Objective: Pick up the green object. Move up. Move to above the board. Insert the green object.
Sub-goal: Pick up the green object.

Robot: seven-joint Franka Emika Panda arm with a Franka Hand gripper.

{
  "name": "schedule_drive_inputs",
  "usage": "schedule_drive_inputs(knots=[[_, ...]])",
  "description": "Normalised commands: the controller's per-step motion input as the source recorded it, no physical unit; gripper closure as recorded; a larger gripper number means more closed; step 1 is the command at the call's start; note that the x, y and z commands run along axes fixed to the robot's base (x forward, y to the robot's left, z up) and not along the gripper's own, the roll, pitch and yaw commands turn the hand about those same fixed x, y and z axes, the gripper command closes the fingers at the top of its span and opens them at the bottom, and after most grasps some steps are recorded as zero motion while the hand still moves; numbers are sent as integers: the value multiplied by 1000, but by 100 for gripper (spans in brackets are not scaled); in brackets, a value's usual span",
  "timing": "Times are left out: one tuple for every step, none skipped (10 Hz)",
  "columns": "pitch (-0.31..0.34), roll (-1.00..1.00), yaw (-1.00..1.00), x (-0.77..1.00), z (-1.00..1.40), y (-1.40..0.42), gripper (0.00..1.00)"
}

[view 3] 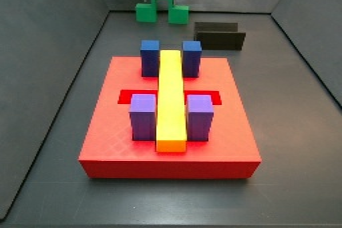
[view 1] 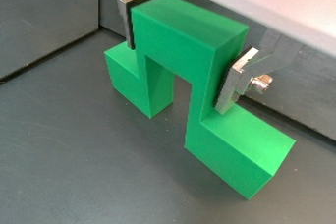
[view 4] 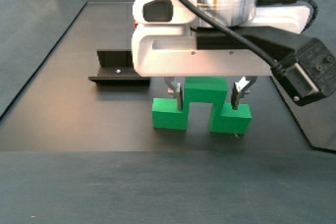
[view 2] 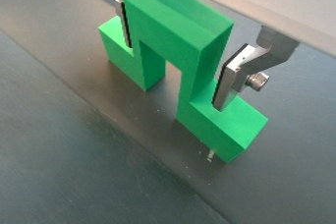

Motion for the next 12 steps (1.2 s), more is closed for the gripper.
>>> schedule_drive_inputs(knots=[[0, -196, -111, -60, 286, 0, 0], [0, -127, -77, -34, 86, 0, 0], [-4, -116, -63, -54, 40, 0, 0], [0, 0, 0, -23, 0, 0, 0], [0, 0, 0, -26, 0, 0, 0], [0, 24, 0, -37, -3, -71, 0], [0, 7, 0, 0, 0, 0, 0], [0, 16, 0, 0, 0, 0, 0], [0, 0, 0, 0, 0, 0, 100], [0, 0, 0, 0, 0, 0, 100], [0, 0, 0, 0, 0, 0, 100], [0, 0, 0, 0, 0, 0, 100]])
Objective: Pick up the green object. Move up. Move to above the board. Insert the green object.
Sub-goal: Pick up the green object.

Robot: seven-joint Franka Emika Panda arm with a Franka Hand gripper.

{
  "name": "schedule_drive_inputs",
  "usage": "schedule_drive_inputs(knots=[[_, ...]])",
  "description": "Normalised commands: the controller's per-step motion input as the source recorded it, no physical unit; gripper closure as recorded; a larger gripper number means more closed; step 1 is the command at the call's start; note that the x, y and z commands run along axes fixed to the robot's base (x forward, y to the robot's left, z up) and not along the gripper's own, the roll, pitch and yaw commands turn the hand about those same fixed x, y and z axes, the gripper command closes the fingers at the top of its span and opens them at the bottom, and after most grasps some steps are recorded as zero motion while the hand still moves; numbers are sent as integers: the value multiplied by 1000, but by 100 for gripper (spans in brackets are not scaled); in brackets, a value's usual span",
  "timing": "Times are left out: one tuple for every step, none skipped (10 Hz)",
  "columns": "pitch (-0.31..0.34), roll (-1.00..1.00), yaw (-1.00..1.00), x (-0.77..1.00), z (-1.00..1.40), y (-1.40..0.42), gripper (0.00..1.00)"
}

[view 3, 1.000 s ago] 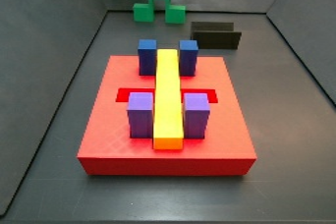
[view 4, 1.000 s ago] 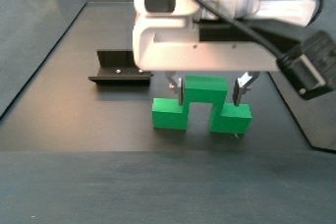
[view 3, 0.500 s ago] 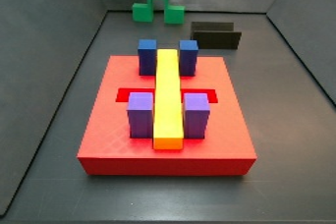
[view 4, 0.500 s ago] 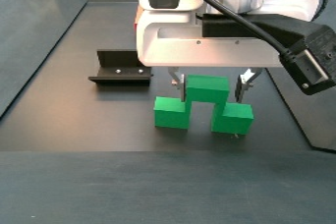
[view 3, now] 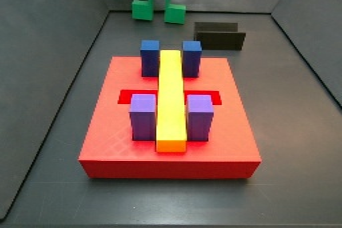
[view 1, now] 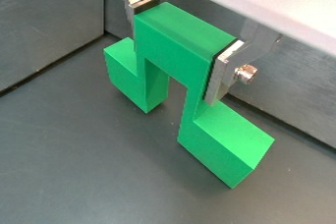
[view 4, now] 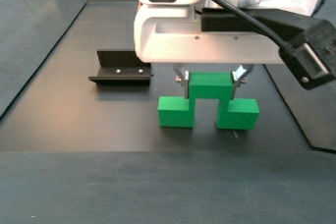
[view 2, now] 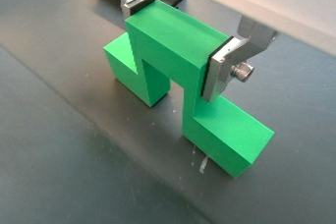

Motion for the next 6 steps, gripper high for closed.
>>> schedule_drive_inputs(knots=[[0, 0, 0, 0, 0, 0, 100], [0, 0, 0, 0, 0, 0, 100], [0, 0, 0, 0, 0, 0, 100], [0, 0, 0, 0, 0, 0, 100], [0, 0, 0, 0, 0, 0, 100], [0, 0, 0, 0, 0, 0, 100]])
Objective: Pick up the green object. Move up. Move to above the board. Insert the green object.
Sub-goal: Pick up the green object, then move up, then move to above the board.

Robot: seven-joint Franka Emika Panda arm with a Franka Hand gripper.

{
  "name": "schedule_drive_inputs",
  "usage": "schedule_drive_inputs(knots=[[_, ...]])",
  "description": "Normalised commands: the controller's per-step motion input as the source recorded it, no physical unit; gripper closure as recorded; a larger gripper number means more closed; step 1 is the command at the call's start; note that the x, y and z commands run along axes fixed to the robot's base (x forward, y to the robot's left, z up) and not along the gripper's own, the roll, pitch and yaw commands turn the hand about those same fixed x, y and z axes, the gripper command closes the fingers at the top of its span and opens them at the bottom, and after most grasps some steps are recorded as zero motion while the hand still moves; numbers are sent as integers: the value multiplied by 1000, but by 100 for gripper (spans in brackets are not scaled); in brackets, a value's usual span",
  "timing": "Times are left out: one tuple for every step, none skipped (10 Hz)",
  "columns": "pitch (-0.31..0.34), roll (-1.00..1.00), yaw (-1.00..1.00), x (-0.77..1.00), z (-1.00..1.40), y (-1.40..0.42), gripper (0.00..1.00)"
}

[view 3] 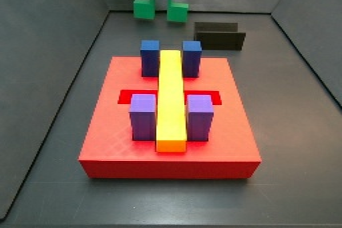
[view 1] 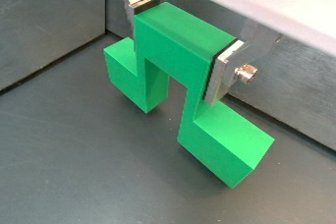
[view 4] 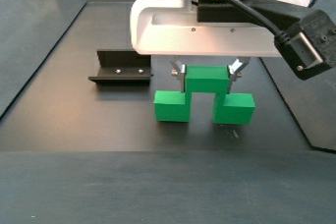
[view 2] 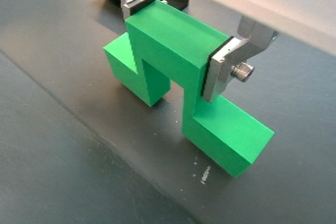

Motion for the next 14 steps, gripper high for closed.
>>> schedule_drive_inputs(knots=[[0, 0, 0, 0, 0, 0, 100], [0, 0, 0, 0, 0, 0, 100], [0, 0, 0, 0, 0, 0, 100], [0, 0, 0, 0, 0, 0, 100], [0, 0, 0, 0, 0, 0, 100], [0, 0, 0, 0, 0, 0, 100], [0, 0, 0, 0, 833, 0, 100], [-17, 15, -38, 26, 868, 73, 100], [23, 29, -45, -9, 575, 67, 100], [20, 48, -29, 20, 264, 44, 100], [0, 0, 0, 0, 1400, 0, 100], [8, -8, 4, -10, 1400, -5, 100], [27, 9, 1, -55, 1400, -16, 100], [23, 11, 6, 18, 1400, 0, 100]])
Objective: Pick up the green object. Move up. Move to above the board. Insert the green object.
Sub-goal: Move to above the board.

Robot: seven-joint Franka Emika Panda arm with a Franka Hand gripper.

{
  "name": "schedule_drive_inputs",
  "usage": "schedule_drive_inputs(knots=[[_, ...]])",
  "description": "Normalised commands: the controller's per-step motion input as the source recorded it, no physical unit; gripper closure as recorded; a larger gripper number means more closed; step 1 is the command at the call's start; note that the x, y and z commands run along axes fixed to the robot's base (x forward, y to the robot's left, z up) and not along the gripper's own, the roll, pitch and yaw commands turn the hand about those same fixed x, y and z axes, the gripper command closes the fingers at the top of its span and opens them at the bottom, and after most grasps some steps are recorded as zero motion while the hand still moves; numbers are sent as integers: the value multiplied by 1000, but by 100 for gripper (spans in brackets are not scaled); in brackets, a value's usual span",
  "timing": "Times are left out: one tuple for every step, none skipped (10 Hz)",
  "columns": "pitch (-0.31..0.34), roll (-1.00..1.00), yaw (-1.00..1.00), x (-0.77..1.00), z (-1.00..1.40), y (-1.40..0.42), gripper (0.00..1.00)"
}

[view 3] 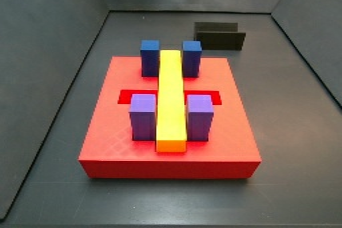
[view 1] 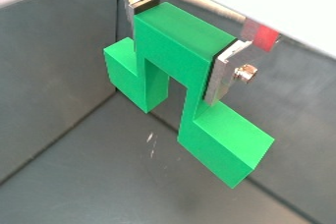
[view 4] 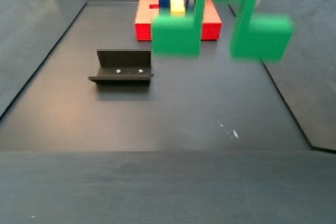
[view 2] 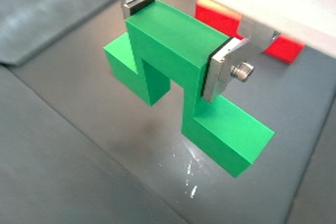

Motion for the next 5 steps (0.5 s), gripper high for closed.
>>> schedule_drive_inputs(knots=[[70, -3, 4, 41, 881, 8, 100], [78, 4, 2, 44, 383, 2, 100], [59, 7, 5, 42, 206, 4, 100], [216, -140, 359, 65, 152, -1400, 100], [202, -122, 347, 62, 140, -1400, 100]])
